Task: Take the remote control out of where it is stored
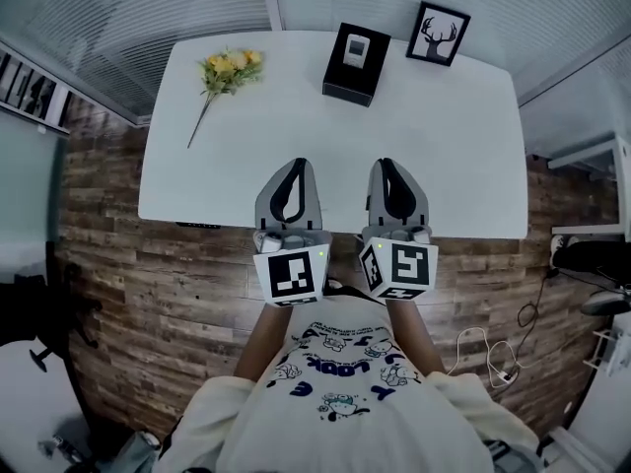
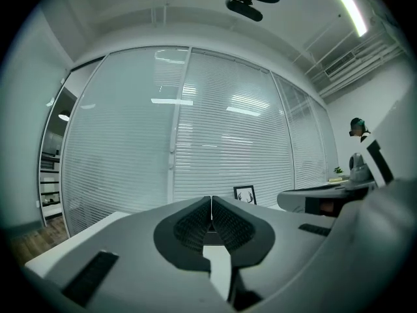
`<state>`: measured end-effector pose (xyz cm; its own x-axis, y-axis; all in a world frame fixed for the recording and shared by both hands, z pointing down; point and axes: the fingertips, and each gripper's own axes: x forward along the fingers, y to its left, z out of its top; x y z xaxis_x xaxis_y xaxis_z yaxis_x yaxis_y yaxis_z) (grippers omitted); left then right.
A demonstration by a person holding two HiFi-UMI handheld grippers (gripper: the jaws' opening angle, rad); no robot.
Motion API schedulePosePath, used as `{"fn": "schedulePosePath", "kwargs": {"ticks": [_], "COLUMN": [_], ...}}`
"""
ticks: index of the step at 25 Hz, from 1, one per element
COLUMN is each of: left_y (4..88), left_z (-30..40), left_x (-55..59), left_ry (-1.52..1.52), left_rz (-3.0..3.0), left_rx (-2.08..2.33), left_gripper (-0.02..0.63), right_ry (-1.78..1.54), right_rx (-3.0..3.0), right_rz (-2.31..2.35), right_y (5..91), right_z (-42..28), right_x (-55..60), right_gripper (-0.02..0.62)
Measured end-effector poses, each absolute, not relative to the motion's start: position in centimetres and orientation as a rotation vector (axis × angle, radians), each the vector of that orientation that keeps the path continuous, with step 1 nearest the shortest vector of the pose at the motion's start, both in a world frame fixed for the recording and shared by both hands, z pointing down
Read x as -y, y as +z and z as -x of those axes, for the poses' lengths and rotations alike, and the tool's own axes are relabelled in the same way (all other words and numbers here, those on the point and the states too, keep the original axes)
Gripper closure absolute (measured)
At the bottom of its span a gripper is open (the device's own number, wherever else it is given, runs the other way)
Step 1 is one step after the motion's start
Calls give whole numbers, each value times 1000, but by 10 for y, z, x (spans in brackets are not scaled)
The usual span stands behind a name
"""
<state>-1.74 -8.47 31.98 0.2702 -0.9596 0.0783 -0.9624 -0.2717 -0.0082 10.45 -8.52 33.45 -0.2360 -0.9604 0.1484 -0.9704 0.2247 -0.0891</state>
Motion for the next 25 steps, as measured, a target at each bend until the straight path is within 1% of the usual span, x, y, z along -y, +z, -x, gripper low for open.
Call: {"fn": "schedulePosePath", "kwargs": {"ticks": [5, 9, 13, 18, 25], "left_y": [318, 327, 330, 347, 358], "left_z": [17, 18, 18, 19, 19], "left_x": [135, 174, 210, 242, 279], "left_ry": [79, 140, 98, 164, 139], "left_rz": [-2477, -2481, -2467, -2468, -2439], "left_rx": [1845, 1806, 1784, 1743, 1732], "left_gripper": [588, 588, 587, 587, 588], "right_ry": [260, 266, 274, 271, 277], "right_rx": [2375, 2342, 2303, 2287, 2250], "right_rz": [-1935, -1950, -1967, -1936, -1898], "right_y": [334, 336, 340, 349, 367], "right_z": [-109, -111, -115, -116, -122], "right_x": [136, 177, 212, 247, 287], "right_gripper": [549, 549, 549, 548, 548]}}
